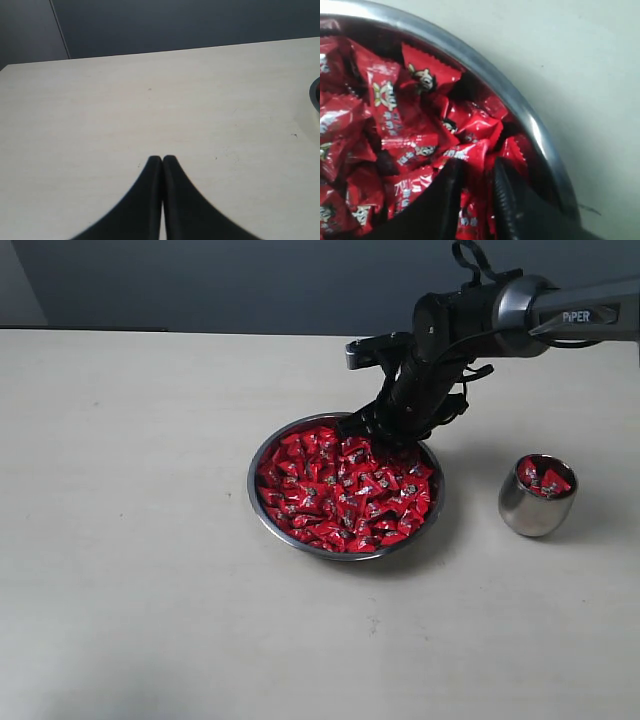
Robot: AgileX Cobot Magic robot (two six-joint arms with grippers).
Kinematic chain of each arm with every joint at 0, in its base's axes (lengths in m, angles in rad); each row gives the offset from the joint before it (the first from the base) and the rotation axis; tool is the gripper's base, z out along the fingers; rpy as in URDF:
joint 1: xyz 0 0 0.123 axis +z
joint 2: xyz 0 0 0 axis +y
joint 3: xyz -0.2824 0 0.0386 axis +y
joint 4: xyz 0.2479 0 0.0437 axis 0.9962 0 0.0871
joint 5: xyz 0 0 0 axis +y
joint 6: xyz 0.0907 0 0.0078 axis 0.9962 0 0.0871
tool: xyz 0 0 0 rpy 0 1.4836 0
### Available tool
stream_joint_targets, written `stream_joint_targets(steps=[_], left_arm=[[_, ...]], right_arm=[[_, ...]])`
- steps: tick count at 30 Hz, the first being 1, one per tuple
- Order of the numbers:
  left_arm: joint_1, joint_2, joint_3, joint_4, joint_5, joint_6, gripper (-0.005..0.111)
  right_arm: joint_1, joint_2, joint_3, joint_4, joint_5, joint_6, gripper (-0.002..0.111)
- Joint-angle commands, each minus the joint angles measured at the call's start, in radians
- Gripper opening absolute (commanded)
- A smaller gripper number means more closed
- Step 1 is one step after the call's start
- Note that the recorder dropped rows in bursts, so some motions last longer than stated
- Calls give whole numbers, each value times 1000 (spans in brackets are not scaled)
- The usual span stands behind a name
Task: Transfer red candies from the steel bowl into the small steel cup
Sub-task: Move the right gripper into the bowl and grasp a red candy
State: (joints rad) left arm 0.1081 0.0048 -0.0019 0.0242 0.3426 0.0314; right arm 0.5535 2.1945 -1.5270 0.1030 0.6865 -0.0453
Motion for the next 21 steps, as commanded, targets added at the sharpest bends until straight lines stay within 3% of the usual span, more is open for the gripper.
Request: stream_joint_targets(steps=[1,21], left_arm=[[0,-5,2,3,-8,-2,0],[0,-5,2,3,-8,-2,0]], right_arm=[[-6,2,-7,-8,-14,-6,-1],[-6,-76,-43,-35,111,-6,-1]])
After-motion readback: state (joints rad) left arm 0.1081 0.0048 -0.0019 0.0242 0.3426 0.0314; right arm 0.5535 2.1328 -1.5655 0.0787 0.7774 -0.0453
